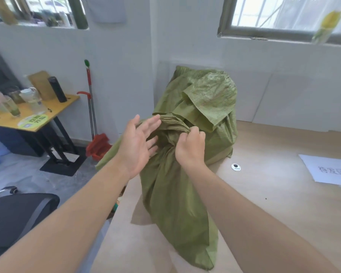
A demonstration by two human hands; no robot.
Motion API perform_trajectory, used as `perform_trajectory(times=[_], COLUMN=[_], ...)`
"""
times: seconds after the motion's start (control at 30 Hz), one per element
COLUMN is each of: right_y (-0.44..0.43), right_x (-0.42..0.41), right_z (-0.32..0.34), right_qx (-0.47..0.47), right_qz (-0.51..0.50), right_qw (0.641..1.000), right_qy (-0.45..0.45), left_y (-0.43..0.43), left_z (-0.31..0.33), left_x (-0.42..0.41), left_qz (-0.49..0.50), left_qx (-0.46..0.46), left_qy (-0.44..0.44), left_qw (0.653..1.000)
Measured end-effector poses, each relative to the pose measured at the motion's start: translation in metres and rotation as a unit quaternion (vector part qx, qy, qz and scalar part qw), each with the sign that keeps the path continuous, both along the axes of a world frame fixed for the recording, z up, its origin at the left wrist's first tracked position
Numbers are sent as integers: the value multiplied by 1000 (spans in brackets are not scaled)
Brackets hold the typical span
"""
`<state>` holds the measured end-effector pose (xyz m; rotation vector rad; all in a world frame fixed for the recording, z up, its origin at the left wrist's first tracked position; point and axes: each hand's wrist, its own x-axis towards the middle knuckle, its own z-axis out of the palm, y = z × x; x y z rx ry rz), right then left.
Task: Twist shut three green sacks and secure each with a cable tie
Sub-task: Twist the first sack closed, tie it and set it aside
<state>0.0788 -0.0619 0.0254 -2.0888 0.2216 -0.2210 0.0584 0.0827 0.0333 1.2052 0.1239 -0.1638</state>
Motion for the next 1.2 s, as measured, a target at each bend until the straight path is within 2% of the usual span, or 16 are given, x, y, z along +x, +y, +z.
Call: perform_trajectory(times=[0.1, 0.17, 0.3, 0.4, 0.47, 0.57, 0.67, 0.87, 1.03, 1.2], right_y=[-10, -18, -38, -56, -71, -96, -126, -204, -289, -383], right_x=[-1, -4, -13, -18, -19, -22, -30, -44, -55, -57], right_z=[20, 34, 69, 87, 92, 96, 99, 101, 102, 98], right_qx=[94, 146, 212, 216, 216, 232, 239, 252, 234, 216], right_qz=[-42, -50, -30, -25, -26, -21, -41, -49, -37, -90], right_qw=[995, 988, 975, 973, 973, 969, 966, 962, 967, 968], right_qy=[0, -21, -52, -74, -82, -79, -87, -90, -90, -89], left_y=[-8, -15, -31, -49, -65, -99, -136, -220, -289, -368], left_z=[8, 9, 13, 28, 41, 62, 80, 99, 83, 86], left_x=[-1, -1, 0, 3, 7, 12, 9, -11, -3, -12], left_qz=[-8, 15, 30, 44, 35, -1, -12, -31, 34, 27], left_qx=[116, 184, 232, 226, 210, 138, 121, 133, 168, 195], left_qy=[-10, 14, 71, 81, 56, 11, -7, -34, -55, -49], left_qw=[993, 983, 970, 970, 976, 990, 992, 990, 984, 979])
